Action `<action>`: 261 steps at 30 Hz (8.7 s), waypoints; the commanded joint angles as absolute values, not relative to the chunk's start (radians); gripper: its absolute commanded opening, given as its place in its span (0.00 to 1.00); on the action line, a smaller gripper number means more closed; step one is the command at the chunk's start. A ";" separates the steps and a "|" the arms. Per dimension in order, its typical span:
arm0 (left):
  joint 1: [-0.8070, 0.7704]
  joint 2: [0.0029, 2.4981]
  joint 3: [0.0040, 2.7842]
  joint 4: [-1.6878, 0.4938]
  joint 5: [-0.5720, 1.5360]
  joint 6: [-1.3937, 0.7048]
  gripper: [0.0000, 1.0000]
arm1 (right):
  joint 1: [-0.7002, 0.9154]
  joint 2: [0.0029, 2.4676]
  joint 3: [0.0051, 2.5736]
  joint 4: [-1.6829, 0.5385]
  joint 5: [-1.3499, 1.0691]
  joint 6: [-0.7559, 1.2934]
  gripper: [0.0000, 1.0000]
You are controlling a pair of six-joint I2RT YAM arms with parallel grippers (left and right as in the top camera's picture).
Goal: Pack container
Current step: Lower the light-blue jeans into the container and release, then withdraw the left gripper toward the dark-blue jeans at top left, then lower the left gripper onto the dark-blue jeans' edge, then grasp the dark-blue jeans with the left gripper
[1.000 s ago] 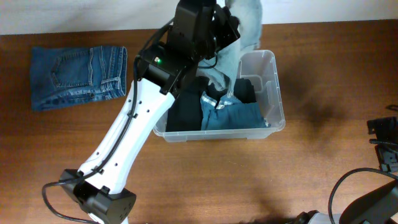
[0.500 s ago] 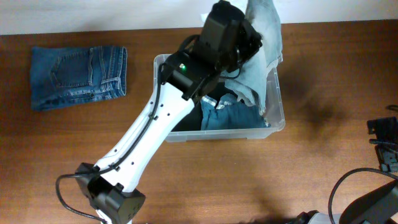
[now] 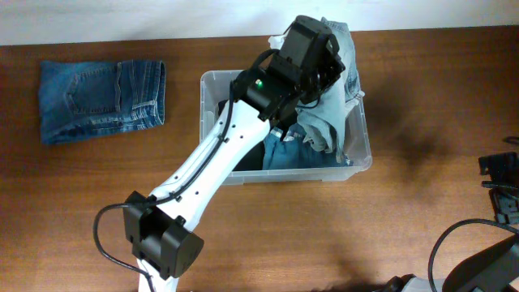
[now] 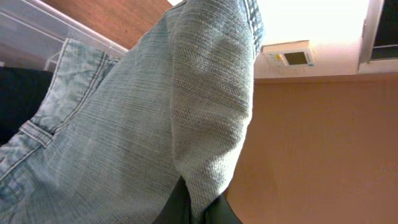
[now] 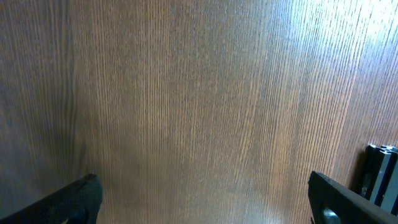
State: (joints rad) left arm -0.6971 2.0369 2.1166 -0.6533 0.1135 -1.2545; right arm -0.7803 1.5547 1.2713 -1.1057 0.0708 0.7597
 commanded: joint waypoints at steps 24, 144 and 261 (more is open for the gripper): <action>-0.691 1.997 2.141 -0.702 0.107 -1.195 0.01 | -0.786 1.545 1.269 -1.106 0.084 0.768 0.98; 0.426 2.431 2.140 -1.080 -0.090 -0.540 0.01 | -0.786 1.545 1.269 -1.106 0.084 0.768 0.98; 0.551 2.905 2.997 -1.492 0.473 -0.180 1.00 | -0.786 1.545 1.269 -1.106 0.084 0.768 0.98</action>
